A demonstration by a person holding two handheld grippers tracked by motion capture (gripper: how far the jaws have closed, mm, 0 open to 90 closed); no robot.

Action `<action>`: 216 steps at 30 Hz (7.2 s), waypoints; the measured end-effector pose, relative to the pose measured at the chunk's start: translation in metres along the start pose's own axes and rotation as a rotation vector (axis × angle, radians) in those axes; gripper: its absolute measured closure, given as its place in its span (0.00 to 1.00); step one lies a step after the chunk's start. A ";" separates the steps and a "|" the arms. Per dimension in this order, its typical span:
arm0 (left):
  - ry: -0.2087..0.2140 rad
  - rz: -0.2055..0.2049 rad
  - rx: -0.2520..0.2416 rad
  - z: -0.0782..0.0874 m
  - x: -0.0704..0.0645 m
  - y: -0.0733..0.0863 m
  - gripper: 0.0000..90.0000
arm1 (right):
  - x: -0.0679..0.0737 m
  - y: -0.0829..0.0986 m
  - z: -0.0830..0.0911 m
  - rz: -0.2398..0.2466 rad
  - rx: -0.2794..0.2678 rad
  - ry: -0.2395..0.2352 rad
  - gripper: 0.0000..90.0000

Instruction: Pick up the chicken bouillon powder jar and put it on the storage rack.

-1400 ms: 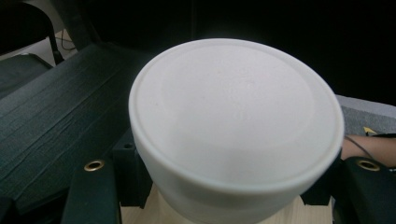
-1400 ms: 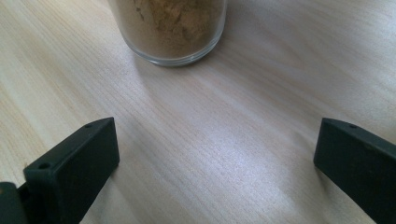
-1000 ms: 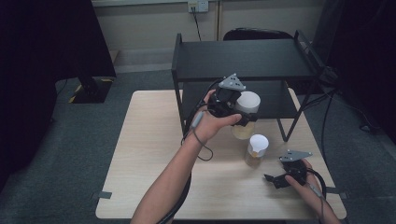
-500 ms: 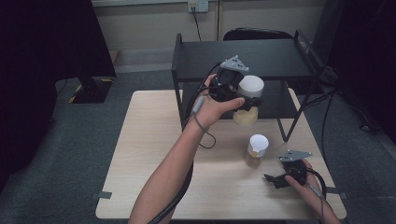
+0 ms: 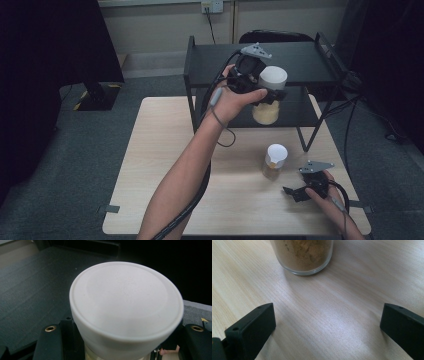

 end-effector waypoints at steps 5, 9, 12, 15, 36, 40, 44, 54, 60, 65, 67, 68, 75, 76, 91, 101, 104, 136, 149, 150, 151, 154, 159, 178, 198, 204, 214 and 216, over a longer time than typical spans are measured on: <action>-0.013 0.000 -0.013 0.007 0.000 -0.015 0.39 | 0.000 0.000 0.000 0.000 0.000 0.000 0.00; -0.017 -0.001 -0.018 0.010 0.000 -0.021 0.39 | 0.000 0.000 0.000 0.000 0.000 0.000 0.00; -0.024 0.000 -0.016 0.013 0.001 -0.031 0.39 | 0.000 0.000 0.000 0.001 0.000 0.000 0.00; -0.029 -0.002 -0.013 0.013 0.002 -0.035 0.39 | 0.000 0.000 0.000 0.001 0.000 0.000 0.00; -0.087 0.033 0.011 0.002 0.020 -0.071 0.39 | 0.000 0.000 0.000 0.000 -0.001 0.000 0.00; -0.093 0.055 0.006 -0.002 0.028 -0.072 0.39 | 0.000 0.000 0.000 0.001 0.000 0.000 0.00; -0.114 0.066 0.015 -0.006 0.034 -0.074 0.39 | 0.000 0.000 0.000 0.001 0.000 0.000 0.00; -0.170 0.122 0.021 -0.014 0.049 -0.071 0.39 | 0.000 0.000 0.000 0.001 0.000 0.001 0.00; -0.198 0.137 0.020 -0.014 0.051 -0.070 0.39 | 0.000 0.000 0.000 0.001 -0.001 0.001 0.00; -0.215 0.131 0.019 -0.014 0.046 -0.070 0.39 | 0.000 0.000 0.000 0.001 0.000 0.001 0.00; -0.219 0.139 0.009 -0.015 0.046 -0.068 0.39 | 0.000 0.000 0.000 0.001 0.000 0.001 0.00; -0.219 0.142 0.006 -0.015 0.046 -0.067 0.39 | 0.000 0.000 0.000 0.001 0.000 0.001 0.00; -0.230 0.131 0.013 -0.014 0.043 -0.068 0.38 | 0.000 0.000 0.000 0.001 -0.001 0.001 0.00; -0.232 0.128 0.017 -0.014 0.043 -0.069 0.38 | 0.000 0.000 0.000 0.001 0.000 0.001 0.00; -0.265 0.181 0.020 -0.013 0.038 -0.070 0.15 | 0.000 0.000 0.000 0.001 0.000 0.001 0.00; -0.265 0.176 0.015 -0.008 0.036 -0.064 0.07 | 0.000 0.000 0.000 0.000 0.000 0.001 0.00; -0.258 0.158 0.022 -0.008 0.034 -0.062 0.05 | 0.000 0.000 0.000 -0.001 0.000 0.002 0.00; -0.194 0.156 -0.038 0.009 0.017 -0.013 0.01 | 0.001 0.000 0.000 -0.005 0.000 0.006 0.00; -0.157 0.167 -0.055 0.013 0.017 0.016 0.01 | 0.002 0.000 0.000 -0.005 0.000 0.006 0.00; -0.152 0.165 -0.059 0.014 0.017 0.018 0.01 | 0.002 0.000 0.000 -0.005 -0.001 0.006 0.00; -0.147 0.164 -0.060 0.014 0.017 0.020 0.01 | 0.002 0.001 0.000 -0.004 -0.001 0.007 0.00; -0.135 0.157 -0.057 0.015 0.016 0.025 0.01 | 0.002 0.001 0.000 -0.005 -0.001 0.007 0.00; -0.122 0.154 -0.068 0.018 0.014 0.036 0.01 | 0.002 0.000 0.000 -0.004 -0.001 0.007 0.00; -0.023 0.123 -0.098 0.022 0.006 0.079 0.01 | 0.002 0.001 0.000 -0.004 -0.001 0.007 0.00; 0.079 0.140 -0.096 -0.008 -0.002 0.128 0.01 | 0.002 0.001 0.000 -0.004 -0.002 0.007 0.00; 0.091 0.175 -0.081 -0.020 0.000 0.151 0.01 | 0.002 0.001 0.000 -0.006 -0.001 0.006 0.00; 0.095 0.198 -0.024 -0.044 -0.002 0.181 0.01 | 0.002 0.001 0.000 -0.005 -0.001 0.006 0.00; 0.106 0.208 -0.025 -0.048 -0.001 0.188 0.01 | 0.002 0.001 0.000 -0.005 -0.001 0.006 0.00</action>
Point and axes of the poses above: each handheld gripper's, and its own axes: z roughly backward along the jaws, y roughly out of its underside, x roughly to its left, the point moved 2 cm from there along -z, roughly forward along the jaws, and after that the axes turned 2 degrees about -y, right-handed, at the moved point
